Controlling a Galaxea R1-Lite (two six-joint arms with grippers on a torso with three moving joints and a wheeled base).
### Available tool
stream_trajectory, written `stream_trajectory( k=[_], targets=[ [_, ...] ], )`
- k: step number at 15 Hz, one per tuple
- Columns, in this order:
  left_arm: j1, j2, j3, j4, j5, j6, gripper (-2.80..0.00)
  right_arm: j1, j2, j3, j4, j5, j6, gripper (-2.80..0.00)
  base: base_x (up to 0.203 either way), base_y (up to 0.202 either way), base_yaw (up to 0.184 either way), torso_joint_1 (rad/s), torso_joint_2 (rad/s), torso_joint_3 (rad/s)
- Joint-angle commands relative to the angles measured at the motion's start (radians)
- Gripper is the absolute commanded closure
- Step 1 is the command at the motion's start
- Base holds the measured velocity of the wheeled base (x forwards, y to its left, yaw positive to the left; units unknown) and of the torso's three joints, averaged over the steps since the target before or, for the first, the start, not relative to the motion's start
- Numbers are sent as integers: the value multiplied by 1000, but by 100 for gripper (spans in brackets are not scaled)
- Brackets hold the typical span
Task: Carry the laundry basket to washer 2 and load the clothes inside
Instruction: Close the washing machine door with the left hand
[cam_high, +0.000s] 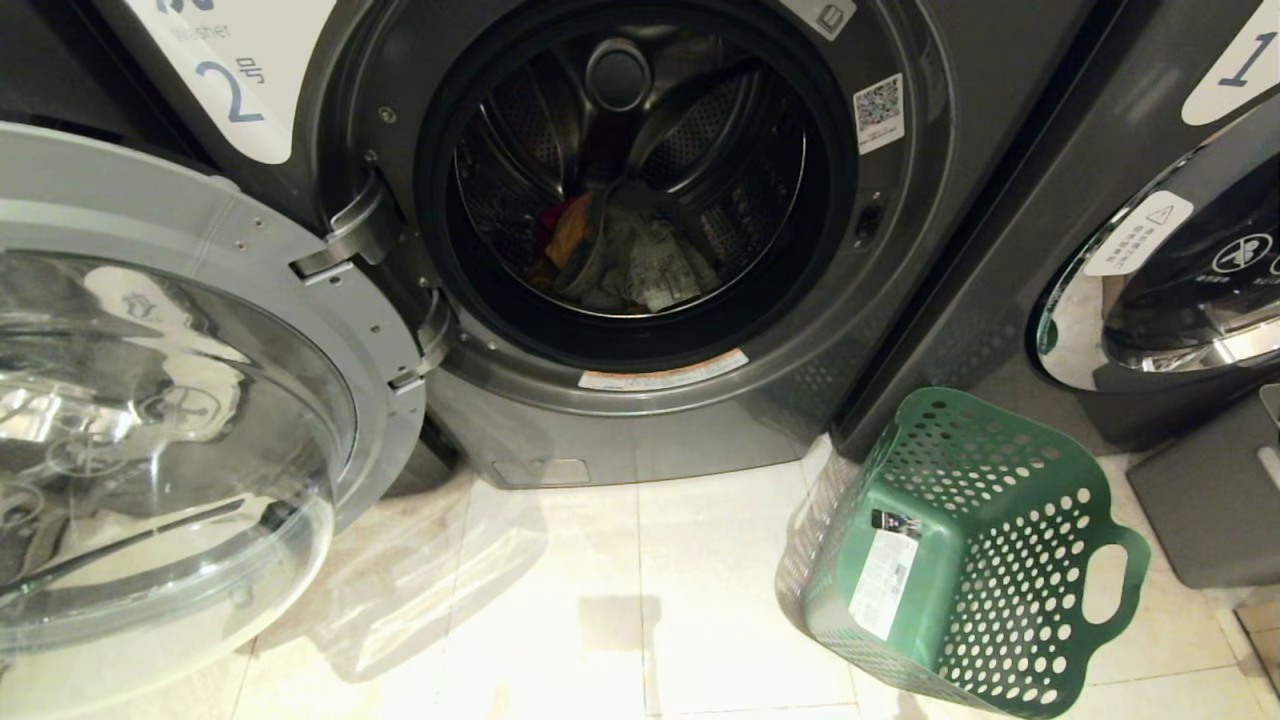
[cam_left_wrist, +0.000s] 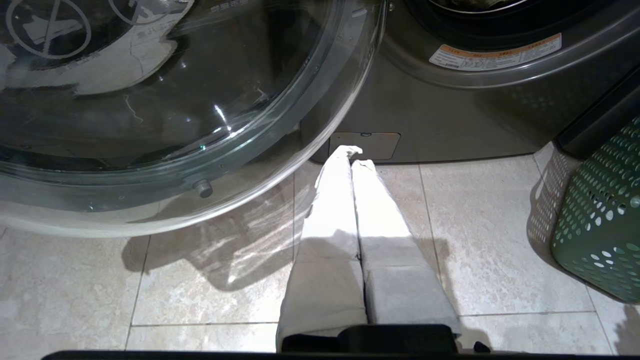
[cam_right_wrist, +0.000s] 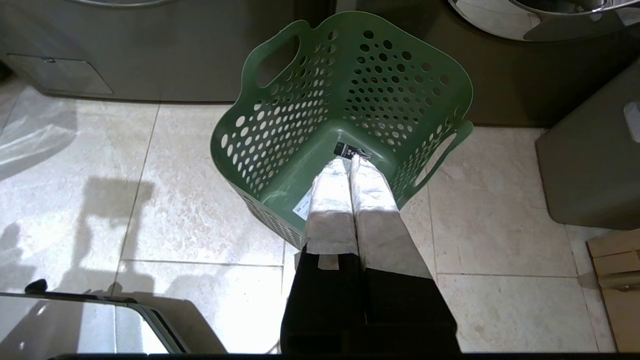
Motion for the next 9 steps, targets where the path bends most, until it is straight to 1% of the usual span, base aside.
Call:
stream_trajectory(
  k=[1,3,9],
  targets=[
    [0,0,40,-2,0,-1,0,0,1,0,0,0,0,0,0,0,0,7,4,62],
    [0,0,40,-2,0,-1,0,0,1,0,0,0,-2,0,0,0,0,3,1,136],
    [0,0,40,-2,0,-2,0,0,1,0,0,-1,4,0,0,0,0,2,2,195]
  ],
)
